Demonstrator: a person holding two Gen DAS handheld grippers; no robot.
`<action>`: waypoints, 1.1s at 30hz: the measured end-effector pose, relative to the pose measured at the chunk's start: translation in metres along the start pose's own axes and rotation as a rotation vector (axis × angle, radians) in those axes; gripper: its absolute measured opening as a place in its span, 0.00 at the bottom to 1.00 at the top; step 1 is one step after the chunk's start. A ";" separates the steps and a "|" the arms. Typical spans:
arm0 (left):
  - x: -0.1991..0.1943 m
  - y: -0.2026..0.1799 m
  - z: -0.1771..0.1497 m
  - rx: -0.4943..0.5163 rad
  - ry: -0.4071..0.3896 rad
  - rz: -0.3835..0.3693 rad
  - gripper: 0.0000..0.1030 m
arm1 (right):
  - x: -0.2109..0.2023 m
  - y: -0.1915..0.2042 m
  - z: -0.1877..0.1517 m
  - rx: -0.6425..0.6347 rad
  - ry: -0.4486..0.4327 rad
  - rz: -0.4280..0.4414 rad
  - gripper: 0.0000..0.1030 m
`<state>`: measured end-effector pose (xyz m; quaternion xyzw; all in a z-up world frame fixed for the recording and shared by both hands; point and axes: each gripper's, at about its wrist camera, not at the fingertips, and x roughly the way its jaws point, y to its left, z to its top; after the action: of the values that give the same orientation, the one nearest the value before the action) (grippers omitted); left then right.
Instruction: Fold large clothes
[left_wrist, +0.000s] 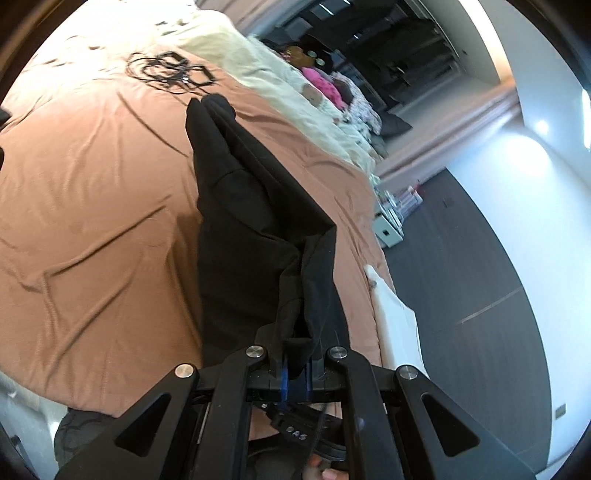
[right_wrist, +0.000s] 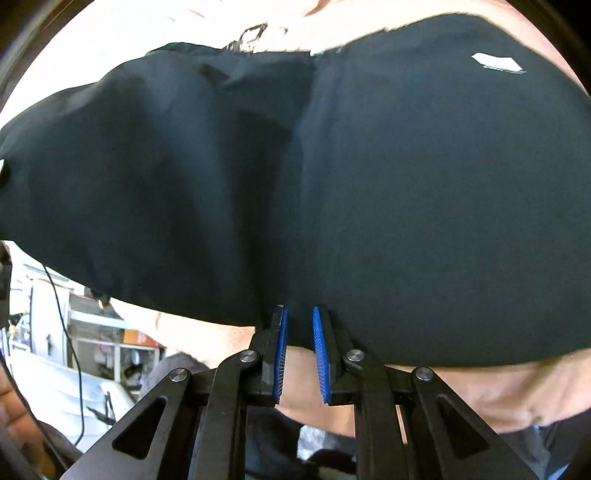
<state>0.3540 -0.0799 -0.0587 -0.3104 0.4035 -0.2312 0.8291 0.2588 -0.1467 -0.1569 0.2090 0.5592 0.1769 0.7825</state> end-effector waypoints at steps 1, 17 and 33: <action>0.005 -0.007 -0.001 0.014 0.009 -0.002 0.07 | -0.006 -0.004 0.003 0.007 -0.016 0.008 0.15; 0.127 -0.090 -0.050 0.188 0.292 -0.034 0.08 | -0.149 -0.092 -0.021 0.175 -0.301 -0.032 0.15; 0.120 -0.052 -0.025 0.156 0.306 0.030 0.79 | -0.156 -0.123 -0.013 0.221 -0.336 0.063 0.83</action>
<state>0.3952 -0.2004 -0.0971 -0.2003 0.5103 -0.2941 0.7829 0.2034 -0.3296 -0.0999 0.3377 0.4298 0.1014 0.8312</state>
